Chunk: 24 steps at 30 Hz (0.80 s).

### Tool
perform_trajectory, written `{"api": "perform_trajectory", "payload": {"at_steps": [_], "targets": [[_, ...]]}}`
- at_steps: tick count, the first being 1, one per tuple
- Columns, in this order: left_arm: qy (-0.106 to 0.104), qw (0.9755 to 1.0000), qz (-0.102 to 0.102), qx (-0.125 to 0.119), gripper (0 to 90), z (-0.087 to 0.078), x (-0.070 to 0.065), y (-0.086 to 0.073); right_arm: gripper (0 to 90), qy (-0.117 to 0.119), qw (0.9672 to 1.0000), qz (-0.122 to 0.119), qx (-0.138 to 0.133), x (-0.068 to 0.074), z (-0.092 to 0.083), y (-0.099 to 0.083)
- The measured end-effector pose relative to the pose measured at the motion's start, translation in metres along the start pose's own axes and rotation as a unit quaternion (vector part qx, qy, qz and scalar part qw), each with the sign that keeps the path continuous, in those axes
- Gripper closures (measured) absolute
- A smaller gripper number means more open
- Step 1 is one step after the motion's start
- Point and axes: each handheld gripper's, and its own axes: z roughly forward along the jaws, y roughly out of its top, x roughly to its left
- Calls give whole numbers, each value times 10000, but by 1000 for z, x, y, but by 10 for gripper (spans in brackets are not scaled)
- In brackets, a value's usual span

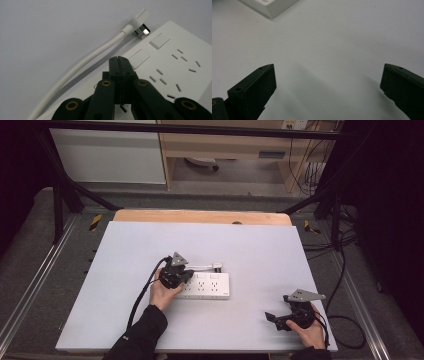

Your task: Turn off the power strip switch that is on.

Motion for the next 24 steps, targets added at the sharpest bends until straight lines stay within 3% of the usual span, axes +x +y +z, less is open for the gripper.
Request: {"api": "perform_trajectory", "payload": {"at_steps": [9,12,15,24], "targets": [[-49,10000,-28,-24,899,1,1,0,9,4,10000,-5,-5,0,0,0],[-265,9996,-60,-73,899,5,-2,-1,9,4,10000,-7,-4,0,0,0],[-122,9999,100,-57,900,7,-7,1,9,4,10000,5,2,0,-1,0],[-94,9999,86,-22,899,6,-6,1,9,6,10000,-22,2,0,0,0]]}}
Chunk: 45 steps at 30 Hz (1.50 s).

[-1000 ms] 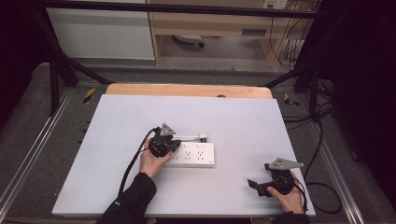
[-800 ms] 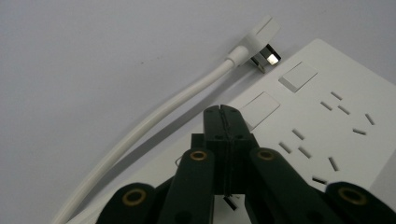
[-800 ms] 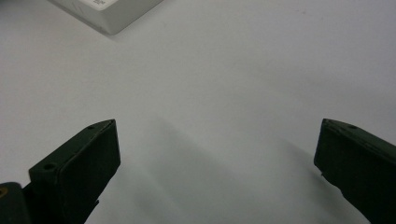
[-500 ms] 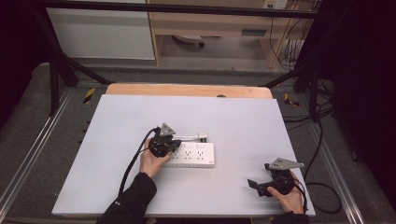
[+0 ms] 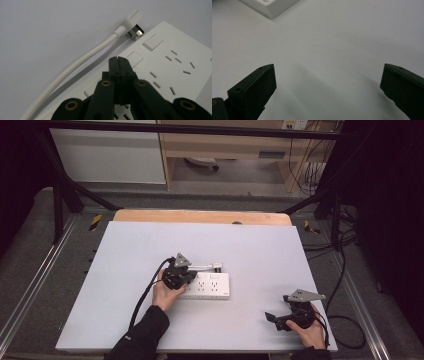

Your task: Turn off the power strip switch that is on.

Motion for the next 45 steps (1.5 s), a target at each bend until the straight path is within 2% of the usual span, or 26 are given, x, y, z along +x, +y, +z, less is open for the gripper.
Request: {"api": "perform_trajectory", "payload": {"at_steps": [9,16,25,33,43,45], "targets": [[17,10000,13,-22,899,-5,2,1,9,3,10000,12,2,0,0,0],[-75,9999,10,-82,899,-15,2,3,9,1,10000,18,-3,0,0,0],[-100,9999,95,-26,890,-33,7,2,9,-8,10000,31,0,0,0,0],[-134,9999,91,40,770,-51,14,-5,9,-9,10000,35,-5,0,0,0],[93,9999,-31,115,500,-74,30,-20,9,-11,10000,41,3,1,0,0],[199,9997,-39,129,457,-79,33,-23,9,-11,10000,34,5,1,0,0]]}}
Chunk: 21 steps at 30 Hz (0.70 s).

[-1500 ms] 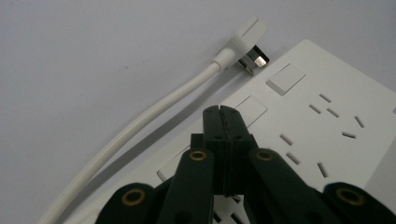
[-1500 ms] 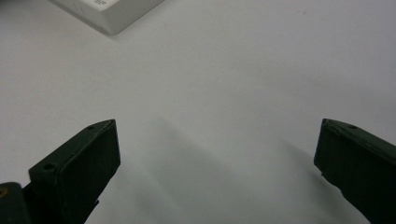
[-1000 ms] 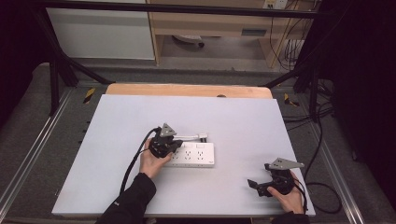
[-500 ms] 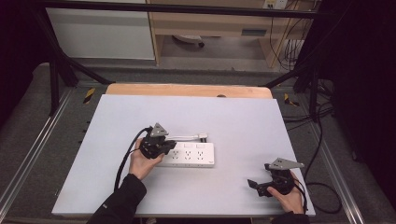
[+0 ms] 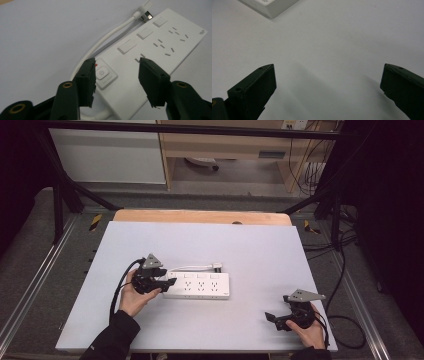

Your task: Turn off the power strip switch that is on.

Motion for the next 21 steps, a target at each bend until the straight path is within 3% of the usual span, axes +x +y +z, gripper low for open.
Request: {"api": "perform_trajectory", "payload": {"at_steps": [14,21], "targets": [[234,9996,-104,79,160,-23,11,-24,9,-6,10000,7,18,0,0,0],[355,9992,-95,148,59,-30,11,-38,9,-4,10000,21,15,0,0,0]]}}
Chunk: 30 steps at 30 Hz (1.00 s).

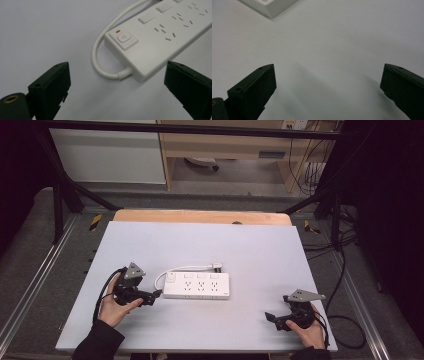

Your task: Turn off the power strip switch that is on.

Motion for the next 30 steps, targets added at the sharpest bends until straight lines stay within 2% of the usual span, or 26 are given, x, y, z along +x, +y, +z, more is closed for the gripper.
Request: {"api": "perform_trajectory", "payload": {"at_steps": [13,18,30], "targets": [[102,9999,-80,-24,29,-8,8,-42,8,-9,10000,-12,6,0,1,0],[161,9998,-103,11,1,-11,10,-50,7,-11,10000,-10,13,0,1,0],[43,9999,-145,-70,5,-13,10,-67,7,-24,10000,-26,39,1,1,0]]}}
